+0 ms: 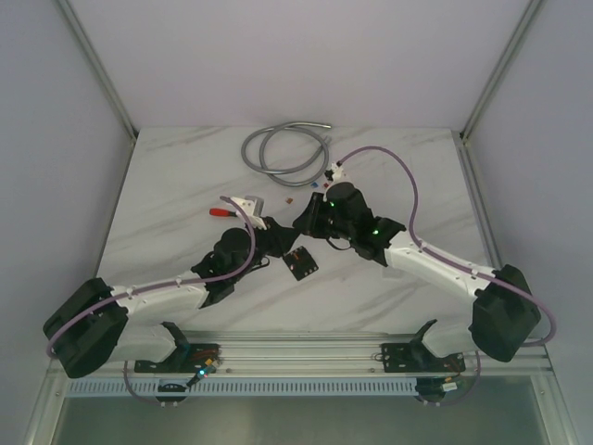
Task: Snap on the fuse box
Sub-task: Pick up the fuse from the center of the board.
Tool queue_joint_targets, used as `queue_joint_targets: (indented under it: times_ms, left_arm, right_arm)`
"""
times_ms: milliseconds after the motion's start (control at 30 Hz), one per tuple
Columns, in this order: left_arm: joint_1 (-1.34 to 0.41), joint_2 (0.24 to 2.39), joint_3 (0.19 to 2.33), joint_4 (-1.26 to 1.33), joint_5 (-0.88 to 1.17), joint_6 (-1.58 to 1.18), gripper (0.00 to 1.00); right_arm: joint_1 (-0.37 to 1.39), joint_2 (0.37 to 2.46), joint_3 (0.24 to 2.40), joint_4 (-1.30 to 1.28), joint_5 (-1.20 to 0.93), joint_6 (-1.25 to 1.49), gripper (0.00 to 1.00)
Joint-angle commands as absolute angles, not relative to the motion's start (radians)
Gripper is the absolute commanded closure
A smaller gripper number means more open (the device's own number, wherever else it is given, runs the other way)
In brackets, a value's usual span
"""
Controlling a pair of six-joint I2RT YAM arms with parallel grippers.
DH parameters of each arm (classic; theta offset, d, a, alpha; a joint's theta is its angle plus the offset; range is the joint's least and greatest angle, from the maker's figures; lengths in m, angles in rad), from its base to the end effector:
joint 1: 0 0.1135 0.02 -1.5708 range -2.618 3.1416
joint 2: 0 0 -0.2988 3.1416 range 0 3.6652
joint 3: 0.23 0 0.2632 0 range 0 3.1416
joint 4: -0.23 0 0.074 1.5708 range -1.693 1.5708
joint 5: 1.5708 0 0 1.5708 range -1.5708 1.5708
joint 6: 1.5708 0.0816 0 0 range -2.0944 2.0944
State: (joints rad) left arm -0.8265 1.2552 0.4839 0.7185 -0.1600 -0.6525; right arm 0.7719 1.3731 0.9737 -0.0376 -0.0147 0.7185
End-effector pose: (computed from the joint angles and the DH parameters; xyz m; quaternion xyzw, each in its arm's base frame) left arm 0.2177 -0.2171 0.2538 0.0081 0.7252 -0.4195 0.5459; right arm 0.2584 0.2532 0.2963 -0.0265 0.8431 0.3687 0.3905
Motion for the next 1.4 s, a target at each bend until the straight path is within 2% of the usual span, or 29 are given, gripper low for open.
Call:
queue_joint_targets:
  times_ms: [0, 100, 300, 400, 500, 600, 967, 1167, 1367]
  left_arm:
    - [-0.833, 1.27, 0.516, 0.775, -0.174, -0.633, 0.72]
    - [-0.833, 1.266, 0.514, 0.771, -0.179, -0.631, 0.79]
    - [-0.833, 1.245, 0.513, 0.737, -0.182, -0.592, 1.0]
    - [-0.833, 1.223, 0.51, 0.699, -0.191, -0.544, 1.0]
    - [-0.827, 1.195, 0.505, 0.661, -0.172, -0.489, 1.0]
    - [-0.803, 1.159, 0.486, 0.653, -0.104, -0.454, 1.0]
    - [-0.704, 1.044, 0.48, 0.597, 0.318, -0.349, 1.0]
    - [-0.698, 1.002, 0.517, 0.576, 0.496, -0.342, 1.0]
    - [-0.698, 0.992, 0.518, 0.607, 0.538, -0.369, 1.0]
  right_arm:
    - [0.783, 1.355, 0.938, 0.005, -0.028, 0.753, 0.74]
    - [0.788, 1.35, 0.926, 0.015, -0.024, 0.76, 0.74]
    - [0.788, 1.338, 0.907, 0.035, -0.025, 0.745, 0.7]
    - [0.786, 1.321, 0.905, 0.047, -0.03, 0.713, 0.65]
    - [0.775, 1.298, 0.921, 0.055, -0.09, 0.611, 0.52]
    - [0.741, 1.262, 0.93, 0.054, -0.189, 0.472, 0.48]
    - [0.598, 1.173, 0.945, 0.038, -0.72, 0.133, 0.49]
    - [0.586, 1.193, 0.987, 0.002, -0.855, 0.045, 0.54]
    - [0.578, 1.197, 1.004, -0.011, -0.93, 0.011, 0.58]
